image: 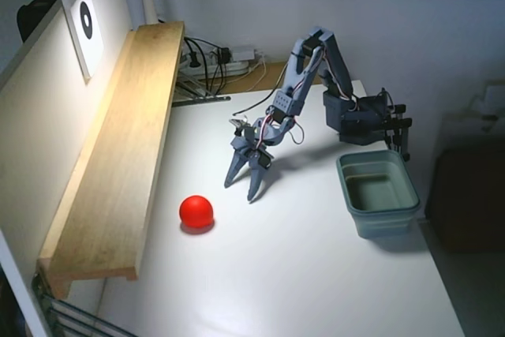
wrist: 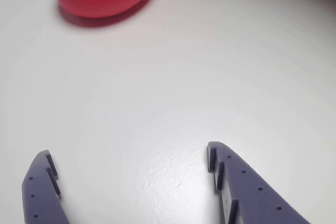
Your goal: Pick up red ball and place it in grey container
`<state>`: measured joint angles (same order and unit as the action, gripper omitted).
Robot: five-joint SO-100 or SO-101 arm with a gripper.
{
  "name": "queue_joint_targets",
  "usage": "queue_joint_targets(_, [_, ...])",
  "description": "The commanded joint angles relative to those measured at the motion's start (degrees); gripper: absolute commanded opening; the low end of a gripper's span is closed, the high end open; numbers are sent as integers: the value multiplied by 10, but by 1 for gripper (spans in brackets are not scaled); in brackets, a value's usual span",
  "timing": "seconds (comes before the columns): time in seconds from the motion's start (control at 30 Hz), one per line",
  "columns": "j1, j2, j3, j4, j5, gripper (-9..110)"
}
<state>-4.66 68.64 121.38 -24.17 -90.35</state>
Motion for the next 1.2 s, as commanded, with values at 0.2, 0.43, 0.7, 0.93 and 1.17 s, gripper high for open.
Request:
queue_joint_targets(0.2, [-12,-63,-149,44,4,38])
queue_joint_targets(0.43, [-12,-131,-264,91,4,38])
queue_joint_targets(0.7, [-12,-210,-405,154,4,38])
queue_joint_targets(0.93, [-45,-234,-450,174,4,38])
queue_joint_targets(1.17, [-46,-279,-532,212,4,38])
